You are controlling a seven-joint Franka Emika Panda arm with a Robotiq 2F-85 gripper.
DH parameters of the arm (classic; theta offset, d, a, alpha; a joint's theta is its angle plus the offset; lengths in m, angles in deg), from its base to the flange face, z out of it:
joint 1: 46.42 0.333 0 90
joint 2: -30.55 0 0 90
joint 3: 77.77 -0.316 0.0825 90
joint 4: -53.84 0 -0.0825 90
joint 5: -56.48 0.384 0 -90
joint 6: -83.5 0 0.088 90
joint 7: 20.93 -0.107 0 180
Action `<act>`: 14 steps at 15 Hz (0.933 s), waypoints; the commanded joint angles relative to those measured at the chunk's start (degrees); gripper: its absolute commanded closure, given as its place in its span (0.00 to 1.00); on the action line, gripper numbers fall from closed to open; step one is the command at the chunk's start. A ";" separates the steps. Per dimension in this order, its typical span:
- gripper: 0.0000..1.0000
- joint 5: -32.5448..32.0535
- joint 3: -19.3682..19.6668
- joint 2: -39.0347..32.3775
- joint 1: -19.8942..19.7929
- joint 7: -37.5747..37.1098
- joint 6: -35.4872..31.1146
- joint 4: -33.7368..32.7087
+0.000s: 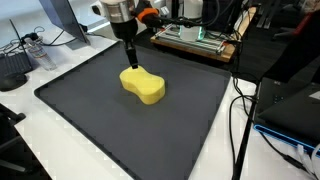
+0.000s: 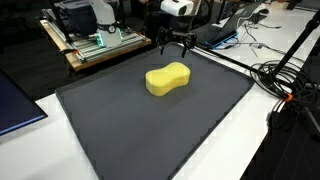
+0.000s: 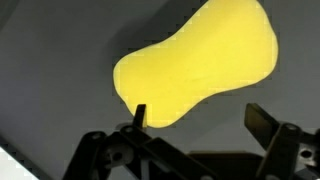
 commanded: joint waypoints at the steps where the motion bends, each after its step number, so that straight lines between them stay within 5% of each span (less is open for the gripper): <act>1: 0.00 -5.39 0.79 -4.78 3.02 -12.42 4.73 -6.45; 14: 0.00 -6.88 0.58 -19.14 5.77 -25.84 19.68 -25.23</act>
